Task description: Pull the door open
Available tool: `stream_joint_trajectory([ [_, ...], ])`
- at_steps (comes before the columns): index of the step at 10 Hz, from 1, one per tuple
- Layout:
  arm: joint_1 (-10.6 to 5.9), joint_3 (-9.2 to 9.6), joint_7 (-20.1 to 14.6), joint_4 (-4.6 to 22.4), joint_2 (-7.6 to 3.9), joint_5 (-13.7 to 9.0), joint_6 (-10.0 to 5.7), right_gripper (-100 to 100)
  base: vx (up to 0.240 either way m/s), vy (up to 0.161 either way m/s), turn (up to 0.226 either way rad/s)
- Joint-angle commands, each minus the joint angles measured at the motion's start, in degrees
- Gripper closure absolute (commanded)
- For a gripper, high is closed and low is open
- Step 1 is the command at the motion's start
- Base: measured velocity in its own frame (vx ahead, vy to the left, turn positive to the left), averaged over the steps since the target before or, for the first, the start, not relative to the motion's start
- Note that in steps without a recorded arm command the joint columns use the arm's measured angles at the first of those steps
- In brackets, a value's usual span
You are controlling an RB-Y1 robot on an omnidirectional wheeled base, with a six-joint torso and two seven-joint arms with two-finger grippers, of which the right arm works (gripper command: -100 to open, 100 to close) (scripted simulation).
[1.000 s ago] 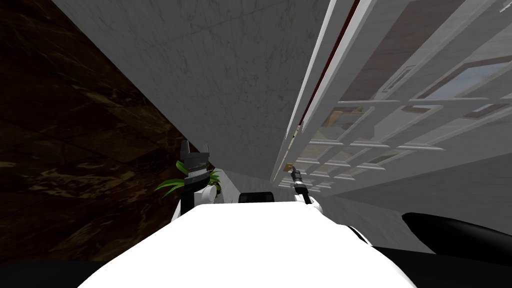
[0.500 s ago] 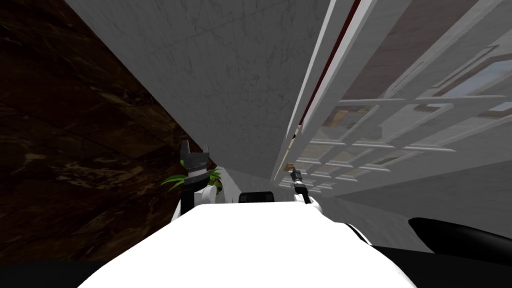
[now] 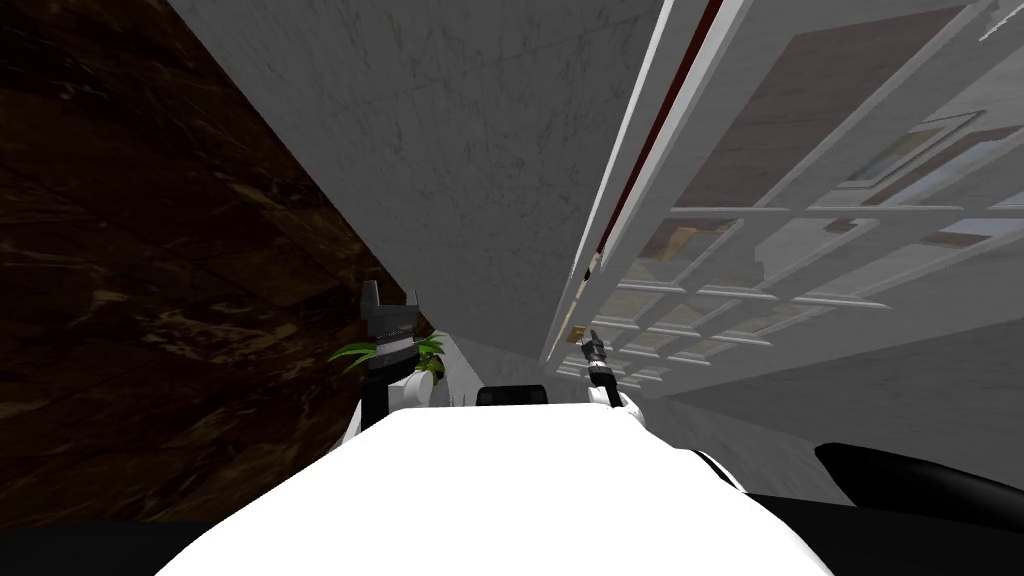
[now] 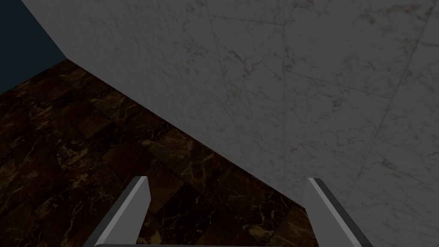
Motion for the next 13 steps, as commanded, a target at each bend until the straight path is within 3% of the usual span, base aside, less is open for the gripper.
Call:
stream_joint_trajectory([
  [1,-0.10,0.79,-2.67,0.20,0.77,-0.59,0.19,-100,-0.069,0.009,0.047],
  [13,-2.12,2.91,-20.11,0.72,2.76,-7.14,1.34,-100,-0.058,-0.003,0.035],
])
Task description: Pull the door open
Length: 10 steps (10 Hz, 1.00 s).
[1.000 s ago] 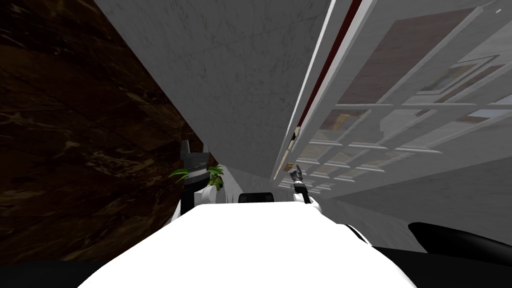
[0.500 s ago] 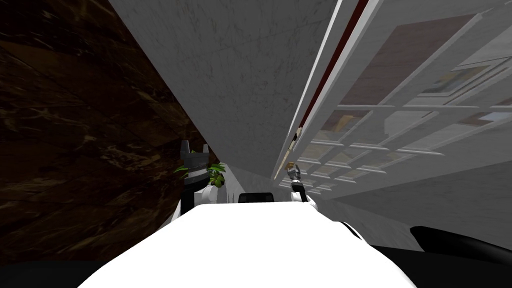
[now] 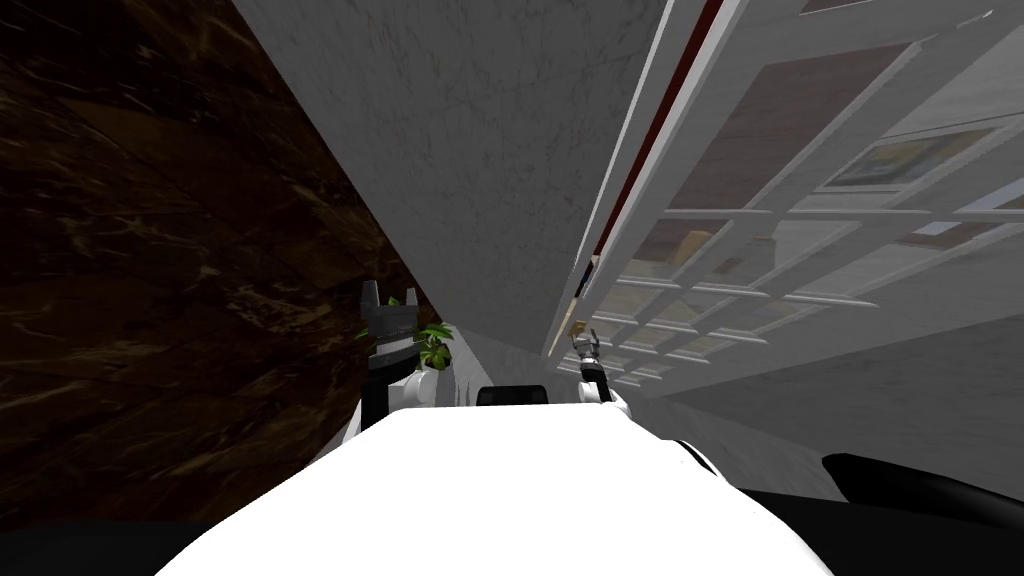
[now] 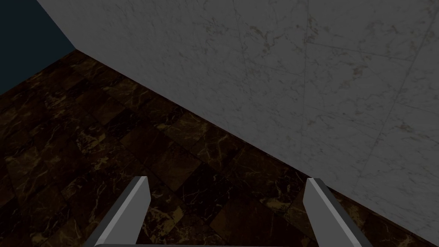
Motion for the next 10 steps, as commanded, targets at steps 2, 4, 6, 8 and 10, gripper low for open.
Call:
stream_joint_trajectory([
  [2,-0.59,0.48,-3.85,0.38,0.44,-1.48,0.16,-100,-0.074,-0.019,0.045],
  [4,-0.90,0.81,-6.24,0.46,0.75,-2.49,0.34,-100,-0.048,-0.015,0.024],
  [6,-1.53,1.47,-9.95,0.62,1.37,-4.53,0.69,-100,-0.065,-0.010,0.047],
  [8,-1.84,1.80,-12.95,0.70,1.68,-5.54,0.87,-100,-0.063,-0.011,0.028],
  [10,-2.14,2.12,-15.68,0.77,1.98,-6.53,1.05,-100,-0.052,-0.012,0.028],
])
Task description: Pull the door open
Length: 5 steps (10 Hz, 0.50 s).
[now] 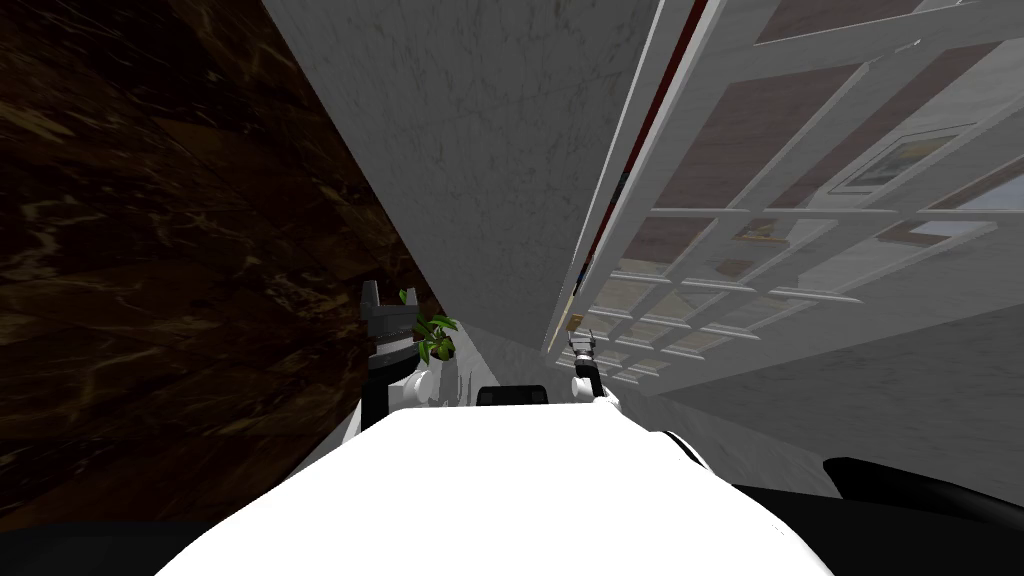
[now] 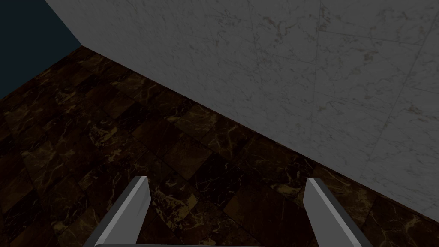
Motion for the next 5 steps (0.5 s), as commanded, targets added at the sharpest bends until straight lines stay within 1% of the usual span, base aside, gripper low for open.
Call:
stream_joint_trajectory([
  [1,-0.44,0.49,-2.86,0.16,0.45,-1.48,0.22,-100,-0.080,-0.029,0.055],
  [2,-0.44,0.49,-3.92,0.16,0.45,-1.48,0.22,-100,-0.059,-0.023,0.021],
  [3,-0.72,0.79,-5.90,0.24,0.73,-2.41,0.38,-100,-0.060,-0.010,0.029],
  [4,-0.72,0.79,-6.28,0.24,0.73,-2.41,0.38,-100,-0.045,-0.004,0.016],
  [5,-1.01,1.09,-8.60,0.31,1.01,-3.33,0.55,-100,-0.051,-0.014,0.034],
])
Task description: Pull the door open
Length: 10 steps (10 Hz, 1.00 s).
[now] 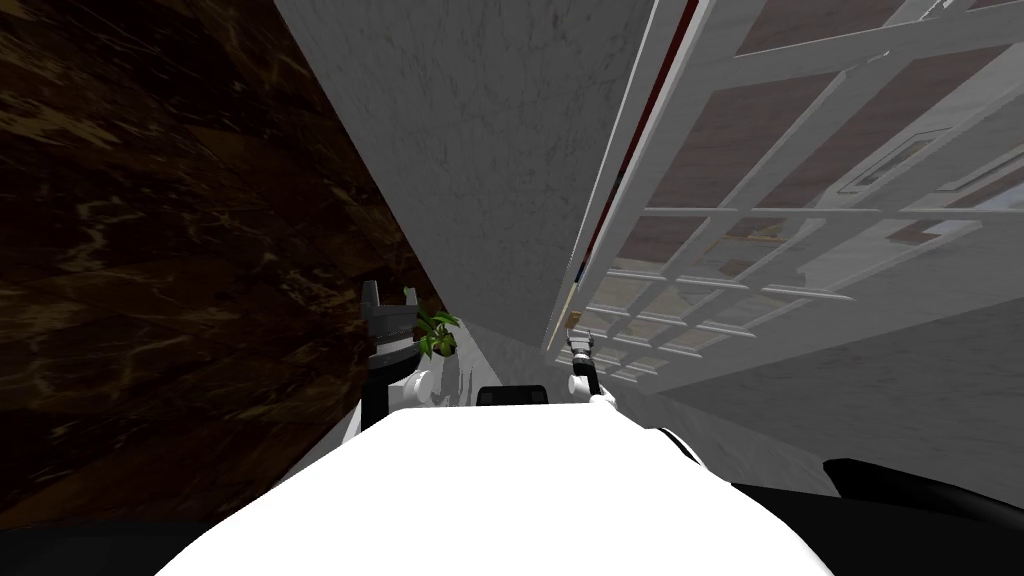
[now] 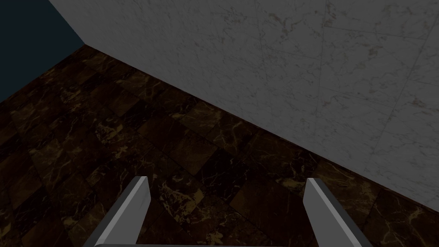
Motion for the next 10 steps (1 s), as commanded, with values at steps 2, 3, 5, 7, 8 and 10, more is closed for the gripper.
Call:
stream_joint_trajectory([
  [2,-0.56,0.44,-3.76,0.41,0.38,-1.30,0.13,-100,-0.061,-0.015,0.032],
  [3,-0.82,0.71,-5.81,0.48,0.64,-2.14,0.28,-100,-0.049,-0.010,0.031],
  [5,-1.04,0.94,-8.10,0.54,0.86,-2.86,0.41,-100,-0.066,-0.015,0.028],
  [7,-1.44,1.36,-11.71,0.64,1.25,-4.16,0.63,-100,-0.058,-0.011,0.029],
  [8,-1.62,1.55,-13.31,0.68,1.43,-4.73,0.73,-100,-0.065,-0.013,0.034],
  [10,-1.86,1.81,-15.93,0.75,1.67,-5.53,0.87,-100,-0.063,-0.011,0.021],
])
